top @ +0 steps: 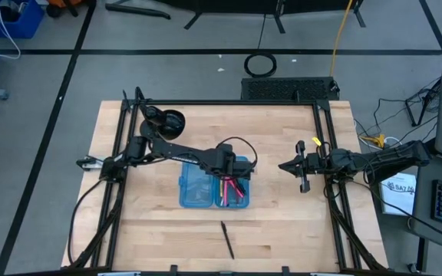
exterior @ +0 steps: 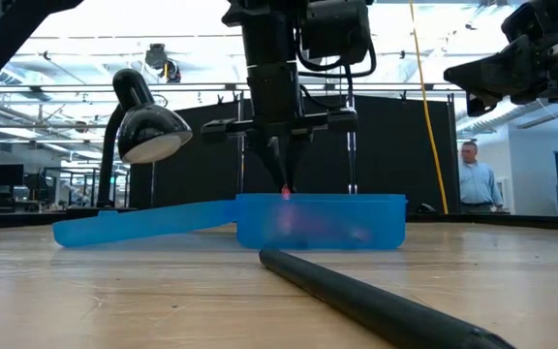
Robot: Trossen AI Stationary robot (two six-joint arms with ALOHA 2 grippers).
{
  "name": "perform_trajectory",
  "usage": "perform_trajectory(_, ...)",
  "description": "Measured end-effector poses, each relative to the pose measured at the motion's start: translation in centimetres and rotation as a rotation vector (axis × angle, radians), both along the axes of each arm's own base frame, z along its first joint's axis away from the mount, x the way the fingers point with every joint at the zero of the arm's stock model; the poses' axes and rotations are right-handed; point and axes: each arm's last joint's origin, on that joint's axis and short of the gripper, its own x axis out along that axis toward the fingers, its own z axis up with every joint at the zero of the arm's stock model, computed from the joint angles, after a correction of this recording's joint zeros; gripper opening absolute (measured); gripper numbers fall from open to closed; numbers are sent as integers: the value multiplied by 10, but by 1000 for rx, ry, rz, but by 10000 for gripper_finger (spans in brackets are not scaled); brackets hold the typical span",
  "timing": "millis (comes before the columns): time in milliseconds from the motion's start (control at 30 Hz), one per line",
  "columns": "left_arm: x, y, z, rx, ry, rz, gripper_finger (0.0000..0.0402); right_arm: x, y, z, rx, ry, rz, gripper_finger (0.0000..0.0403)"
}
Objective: Pick & place school supplies into a supply box
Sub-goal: Put the pink pencil into the blue supply box
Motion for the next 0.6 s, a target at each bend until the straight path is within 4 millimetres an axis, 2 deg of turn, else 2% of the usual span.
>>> perform_trajectory(233,0,0,0,2,10,-25,25,0,0,0,4,1,0,0)
perform_trajectory(600,0,-1,0,-6,10,-29,74,0,0,-1,14,6,1,0)
